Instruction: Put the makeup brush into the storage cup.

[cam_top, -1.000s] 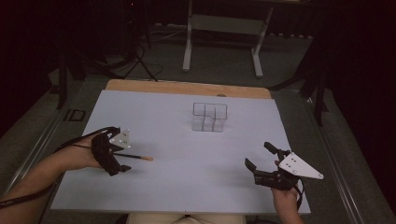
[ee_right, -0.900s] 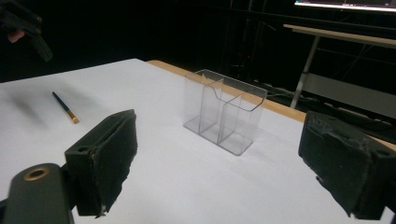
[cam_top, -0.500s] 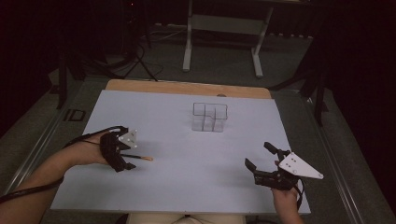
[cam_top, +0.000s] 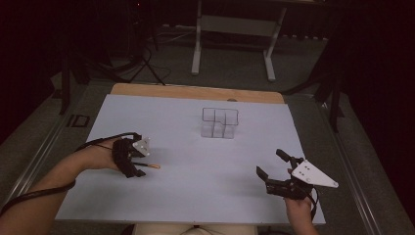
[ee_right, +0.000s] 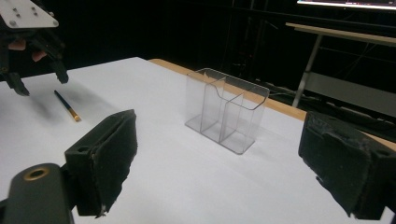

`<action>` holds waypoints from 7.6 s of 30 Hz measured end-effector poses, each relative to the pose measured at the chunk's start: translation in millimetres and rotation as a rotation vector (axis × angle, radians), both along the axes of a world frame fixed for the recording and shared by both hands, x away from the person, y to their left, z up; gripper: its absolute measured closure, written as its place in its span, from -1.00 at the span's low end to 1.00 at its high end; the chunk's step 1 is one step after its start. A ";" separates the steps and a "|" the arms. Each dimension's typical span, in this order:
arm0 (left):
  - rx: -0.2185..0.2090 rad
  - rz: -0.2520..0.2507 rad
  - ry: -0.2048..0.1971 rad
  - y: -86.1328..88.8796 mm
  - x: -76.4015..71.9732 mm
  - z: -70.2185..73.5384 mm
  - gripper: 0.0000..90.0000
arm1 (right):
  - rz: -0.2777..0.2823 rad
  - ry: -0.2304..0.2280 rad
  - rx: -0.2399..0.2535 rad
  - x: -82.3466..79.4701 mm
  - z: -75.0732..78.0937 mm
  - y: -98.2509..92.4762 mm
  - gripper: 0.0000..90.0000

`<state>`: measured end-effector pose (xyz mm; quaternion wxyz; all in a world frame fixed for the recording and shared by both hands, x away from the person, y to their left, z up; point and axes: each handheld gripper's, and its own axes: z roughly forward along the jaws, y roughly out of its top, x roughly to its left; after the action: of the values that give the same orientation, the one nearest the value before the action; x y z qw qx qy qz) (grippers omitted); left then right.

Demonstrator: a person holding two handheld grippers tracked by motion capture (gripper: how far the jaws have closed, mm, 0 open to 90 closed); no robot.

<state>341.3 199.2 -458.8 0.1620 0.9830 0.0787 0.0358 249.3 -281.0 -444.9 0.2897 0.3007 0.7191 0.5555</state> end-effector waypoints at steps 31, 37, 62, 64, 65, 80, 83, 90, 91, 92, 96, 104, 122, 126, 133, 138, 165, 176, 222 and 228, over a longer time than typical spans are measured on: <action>0.194 -0.094 0.014 -22.6 26.7 -34.8 0.43 | 0.006 0.002 0.002 -0.2 -0.1 -0.4 -0.74; 0.237 -0.113 0.023 -27.7 30.6 -37.3 0.55 | 0.008 0.002 0.002 -0.5 0.1 -0.3 -0.74; 0.168 -0.054 0.105 -27.7 42.9 -16.0 0.89 | 0.013 0.011 0.004 0.6 -0.6 -0.6 -0.74; 0.155 -0.034 0.101 -26.5 42.2 -10.8 0.89 | 0.012 0.011 0.001 0.6 -0.6 -0.2 -0.74; 0.140 -0.023 0.106 -25.9 42.5 -8.6 0.89 | 0.013 0.010 0.000 0.7 -0.6 0.0 -0.74; -0.123 0.051 0.122 -23.9 28.6 24.6 0.89 | 0.013 0.006 0.003 0.4 0.0 0.0 -0.74; -0.164 0.055 0.127 -21.4 26.4 29.4 0.89 | 0.015 0.007 0.004 0.2 0.0 -0.1 -0.74; -0.243 0.059 0.124 -18.3 22.6 38.6 0.89 | 0.016 0.013 0.017 0.9 0.0 -1.1 -0.74; -0.259 0.058 0.129 -17.9 22.0 40.0 0.89 | 0.014 0.017 0.018 1.1 -0.2 -1.4 -0.74; -0.269 0.061 0.123 -17.7 21.1 41.3 0.89 | 0.015 0.018 0.018 1.3 -0.4 -1.5 -0.74; -0.314 0.060 0.117 -17.2 18.3 47.6 0.89 | 0.012 0.018 0.014 1.0 -0.4 -0.9 -0.74; -0.407 0.061 0.086 -19.9 11.3 59.4 0.89 | 0.007 0.019 0.024 0.9 -0.2 -1.8 -0.74; -0.629 0.084 0.020 -33.4 -5.7 67.9 0.89 | 0.012 -0.019 0.026 -1.8 7.8 3.8 -0.74; -0.683 0.111 -0.013 -35.2 -8.8 69.0 0.89 | 0.034 0.002 0.038 -0.9 10.5 6.8 -0.74; -0.758 0.129 -0.033 -38.0 -12.2 71.5 0.89 | 0.053 0.023 0.018 -1.1 18.2 15.8 -0.74; -0.810 0.140 -0.057 -40.0 -16.1 75.1 0.89 | 0.098 0.087 0.045 2.6 25.6 22.2 -0.74; -1.051 0.125 -0.148 -67.5 -38.7 88.4 0.89 | 0.464 0.178 0.060 31.7 39.7 93.5 -0.45; -1.143 0.139 -0.148 -76.6 -42.2 86.1 0.89 | 0.526 0.222 0.047 37.8 37.2 114.3 0.00; -1.181 0.041 0.009 -97.5 -40.6 68.1 0.83 | 0.655 0.285 0.013 42.4 30.2 129.8 0.88; -1.149 0.040 0.005 -97.9 -45.1 74.1 0.32 | 0.673 0.268 0.011 40.0 32.3 129.8 0.88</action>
<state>296.2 101.3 -384.7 0.6690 0.7358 0.1045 -0.0121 289.3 -151.2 -412.6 -0.0077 0.1188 0.8064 0.5793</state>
